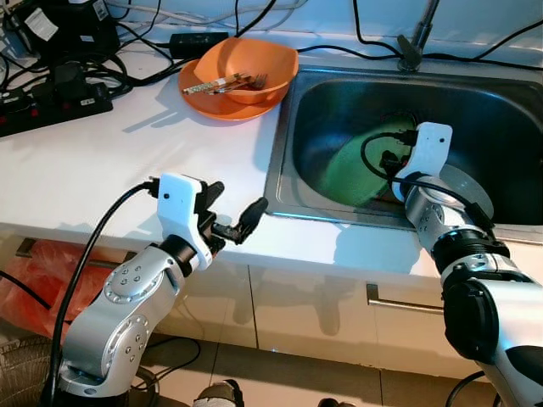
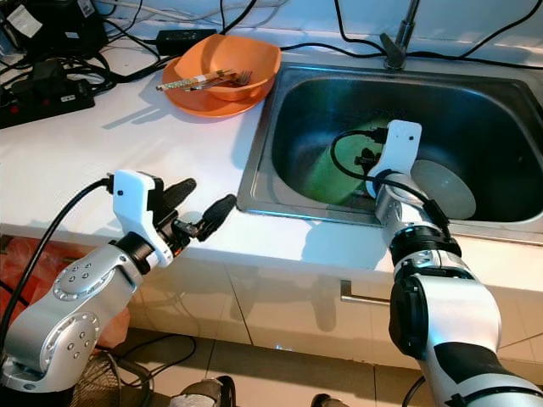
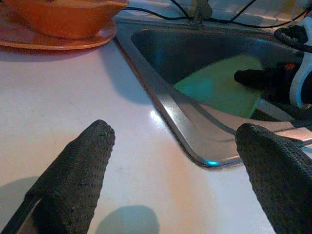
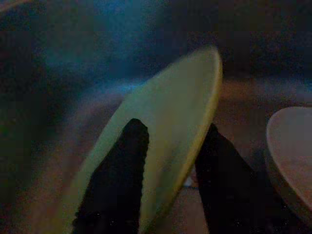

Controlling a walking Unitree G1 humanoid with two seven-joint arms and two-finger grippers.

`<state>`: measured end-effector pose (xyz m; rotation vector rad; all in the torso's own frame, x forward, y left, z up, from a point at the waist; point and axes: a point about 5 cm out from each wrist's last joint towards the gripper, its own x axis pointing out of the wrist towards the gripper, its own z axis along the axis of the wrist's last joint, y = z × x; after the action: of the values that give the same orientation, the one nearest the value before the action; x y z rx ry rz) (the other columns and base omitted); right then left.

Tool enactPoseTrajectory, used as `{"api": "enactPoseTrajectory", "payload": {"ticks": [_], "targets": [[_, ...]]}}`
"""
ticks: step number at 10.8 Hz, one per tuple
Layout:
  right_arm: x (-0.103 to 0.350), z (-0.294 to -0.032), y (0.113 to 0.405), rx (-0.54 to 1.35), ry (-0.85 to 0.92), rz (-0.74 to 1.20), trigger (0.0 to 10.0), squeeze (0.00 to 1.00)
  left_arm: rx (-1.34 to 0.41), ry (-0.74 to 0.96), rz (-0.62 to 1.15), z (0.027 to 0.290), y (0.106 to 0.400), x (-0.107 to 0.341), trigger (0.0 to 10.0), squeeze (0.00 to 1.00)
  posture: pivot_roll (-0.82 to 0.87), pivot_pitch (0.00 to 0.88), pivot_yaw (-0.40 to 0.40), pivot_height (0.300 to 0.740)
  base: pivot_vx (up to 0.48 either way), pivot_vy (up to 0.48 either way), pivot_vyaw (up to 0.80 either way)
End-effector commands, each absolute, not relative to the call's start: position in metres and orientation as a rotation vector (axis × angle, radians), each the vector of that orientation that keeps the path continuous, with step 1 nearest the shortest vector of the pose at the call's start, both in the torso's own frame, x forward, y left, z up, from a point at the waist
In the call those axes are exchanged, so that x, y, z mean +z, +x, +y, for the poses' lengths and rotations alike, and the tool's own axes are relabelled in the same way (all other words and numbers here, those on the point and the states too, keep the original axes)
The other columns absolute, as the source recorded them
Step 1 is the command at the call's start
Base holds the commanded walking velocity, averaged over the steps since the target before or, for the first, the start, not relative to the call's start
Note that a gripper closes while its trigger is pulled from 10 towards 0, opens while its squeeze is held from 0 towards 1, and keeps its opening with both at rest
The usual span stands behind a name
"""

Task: Kitchen organization

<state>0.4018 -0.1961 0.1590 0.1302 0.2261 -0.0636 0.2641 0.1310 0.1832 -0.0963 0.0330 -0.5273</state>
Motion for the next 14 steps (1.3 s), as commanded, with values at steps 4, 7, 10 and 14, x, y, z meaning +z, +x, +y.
{"api": "enactPoseTrajectory", "payload": {"ticks": [4,7,10,14], "targets": [[0.110,-0.194,0.383,-0.078,0.154,0.403,10.0,1.00,-0.540,-0.081,0.030,0.128,0.264,0.183,10.0,0.00,0.33,0.159,0.064,0.740,0.000,0.000,0.00],[0.118,-0.217,0.382,-0.203,0.065,0.364,10.0,1.00,-0.539,-0.076,0.031,0.126,0.268,0.182,10.0,0.00,0.31,0.146,0.057,0.740,0.000,0.000,0.00],[0.121,-0.244,0.377,-0.330,0.076,0.330,10.0,1.00,-0.548,-0.096,0.025,0.120,0.272,0.179,10.0,0.00,0.27,0.130,0.047,0.740,0.000,0.000,0.00],[0.137,-0.247,0.382,-0.312,0.078,0.245,10.0,1.00,-0.543,-0.119,-0.019,0.114,0.280,0.182,10.0,0.00,0.24,0.106,0.030,0.740,0.000,0.000,0.00]]}}
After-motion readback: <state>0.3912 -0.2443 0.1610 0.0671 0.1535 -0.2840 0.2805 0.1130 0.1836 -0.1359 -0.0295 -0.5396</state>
